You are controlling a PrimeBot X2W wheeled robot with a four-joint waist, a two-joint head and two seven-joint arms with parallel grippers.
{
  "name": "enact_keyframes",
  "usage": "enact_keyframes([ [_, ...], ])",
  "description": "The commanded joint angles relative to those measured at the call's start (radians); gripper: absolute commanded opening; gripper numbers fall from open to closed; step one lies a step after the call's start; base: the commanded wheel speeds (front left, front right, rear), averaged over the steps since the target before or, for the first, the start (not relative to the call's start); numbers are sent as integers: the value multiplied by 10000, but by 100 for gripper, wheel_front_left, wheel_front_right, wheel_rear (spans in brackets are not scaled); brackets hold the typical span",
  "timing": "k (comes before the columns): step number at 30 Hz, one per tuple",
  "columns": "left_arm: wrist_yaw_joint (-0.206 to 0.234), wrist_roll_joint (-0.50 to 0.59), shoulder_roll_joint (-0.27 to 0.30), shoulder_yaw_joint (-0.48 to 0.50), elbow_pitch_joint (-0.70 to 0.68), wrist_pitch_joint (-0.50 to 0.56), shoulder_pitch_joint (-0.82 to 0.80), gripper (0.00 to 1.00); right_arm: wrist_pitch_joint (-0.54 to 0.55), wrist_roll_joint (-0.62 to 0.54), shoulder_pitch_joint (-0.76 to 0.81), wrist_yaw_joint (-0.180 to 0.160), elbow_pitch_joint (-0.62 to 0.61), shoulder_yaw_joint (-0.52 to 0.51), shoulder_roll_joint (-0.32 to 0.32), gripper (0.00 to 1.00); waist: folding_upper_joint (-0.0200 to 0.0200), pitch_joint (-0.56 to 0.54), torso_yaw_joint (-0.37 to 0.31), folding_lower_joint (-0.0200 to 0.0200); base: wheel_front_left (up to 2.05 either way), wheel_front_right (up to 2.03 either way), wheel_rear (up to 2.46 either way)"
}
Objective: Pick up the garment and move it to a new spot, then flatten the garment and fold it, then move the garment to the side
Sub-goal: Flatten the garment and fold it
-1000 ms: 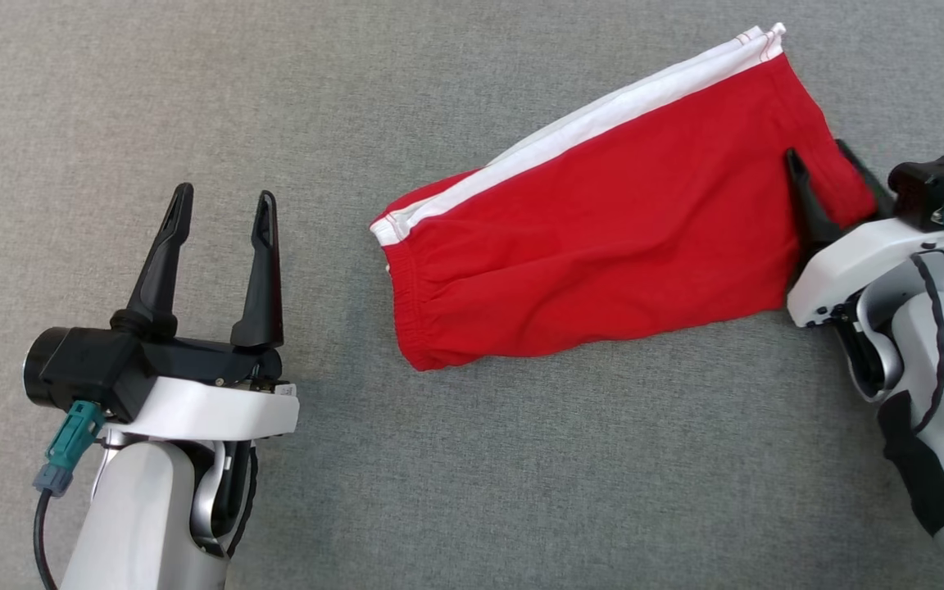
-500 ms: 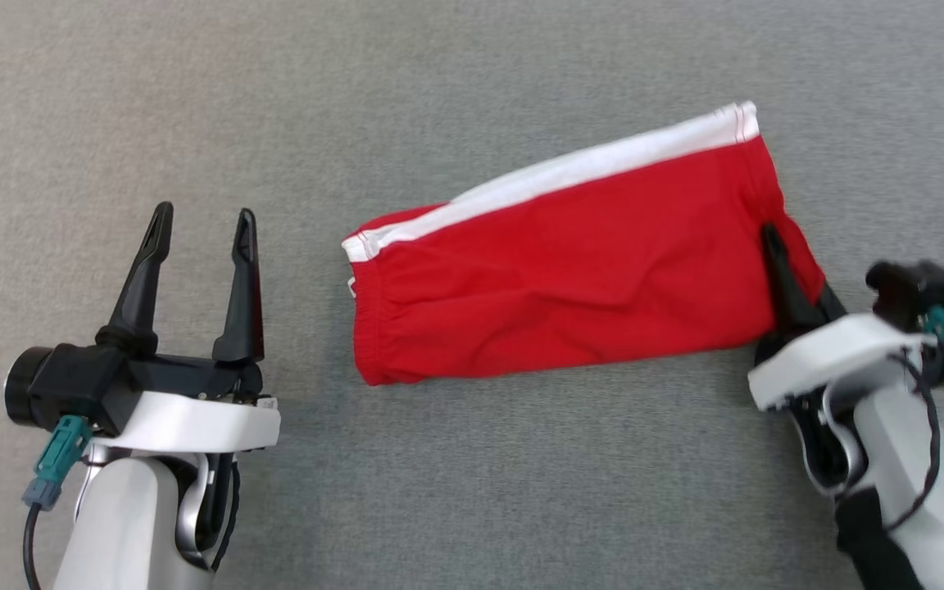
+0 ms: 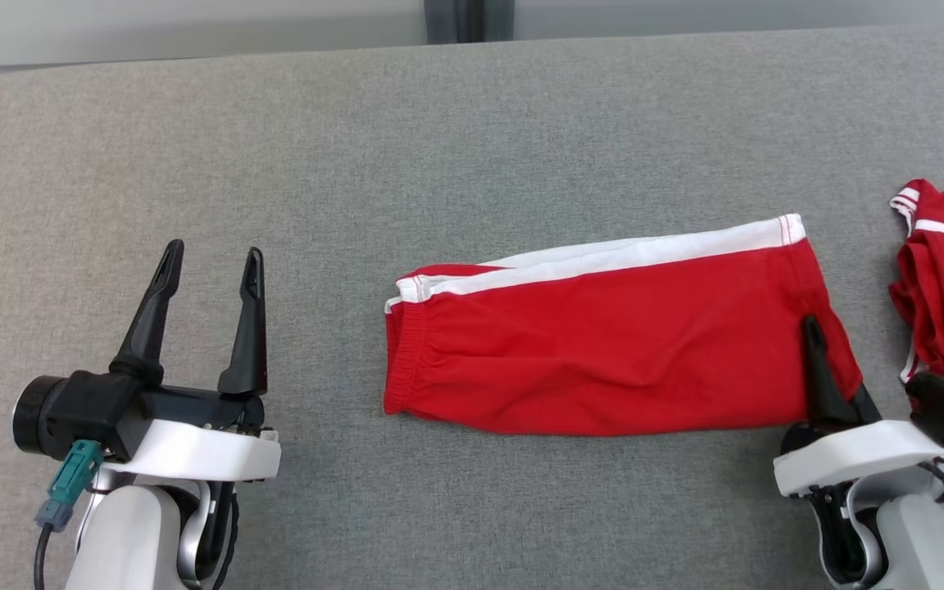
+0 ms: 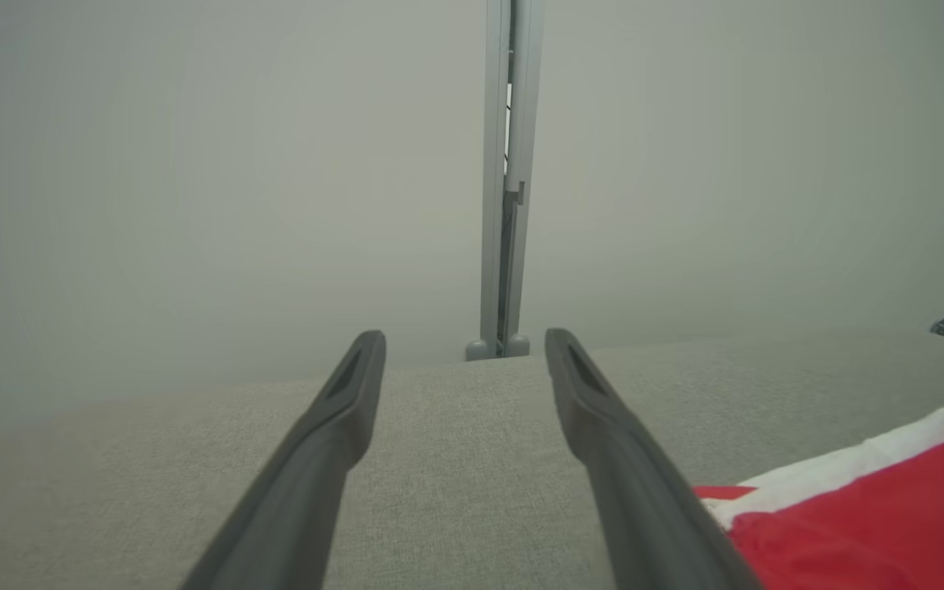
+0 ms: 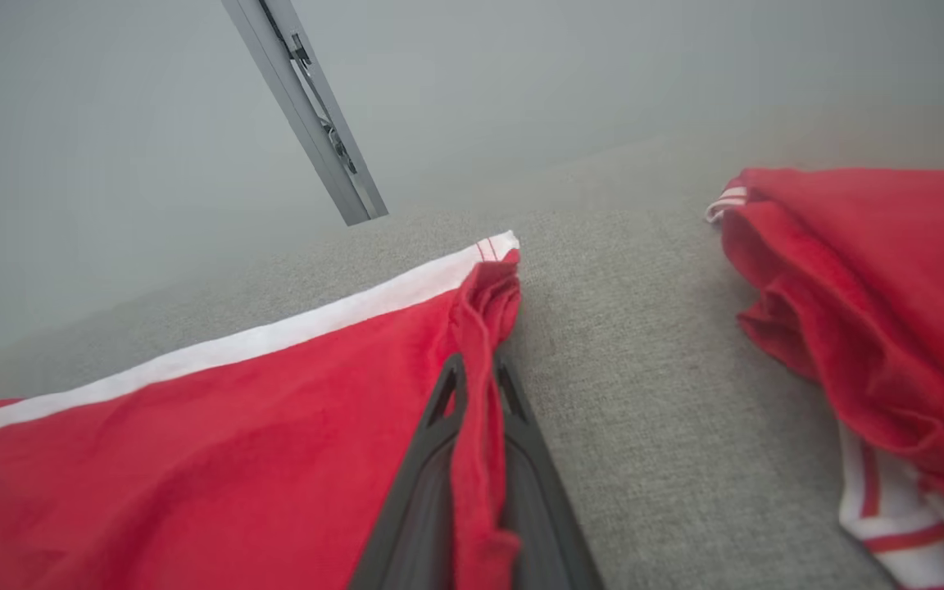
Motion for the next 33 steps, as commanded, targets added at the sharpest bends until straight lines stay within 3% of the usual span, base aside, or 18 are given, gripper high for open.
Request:
enact_keyframes([
  [1,-41,48,84,-16,17,-32,65,100,-9,-185,-78,1,-328,-32,-17,0,-1,-69,-64,0,0,0,0],
  [6,3,44,96,-66,66,-32,103,100,-9,-562,-340,1,-1336,801,138,0,-1,-155,-115,0,0,0,0],
  [14,8,-84,50,-230,121,-27,-30,100,180,-159,-1289,1,-2248,4022,184,0,-1,-81,92,0,0,0,0],
  [21,-17,-180,-57,-446,211,-29,-259,100,262,749,-2493,1,-1027,6391,173,0,-1,75,490,0,0,0,0],
  [28,-50,-244,-140,-576,247,-30,-386,100,149,1589,-3381,3,457,7802,171,0,-1,202,751,0,0,0,0],
  [29,-50,-254,-150,-583,228,-30,-394,100,134,1709,-3478,1,545,7927,176,16,-1,216,763,0,0,0,0],
  [31,-42,-273,-166,-580,207,-30,-389,100,85,1909,-3577,3,730,8238,191,100,-1,249,762,0,0,0,0],
  [33,-34,-276,-181,-565,197,-30,-370,100,40,2130,-3665,3,688,8539,184,100,-1,277,739,0,0,0,0],
])
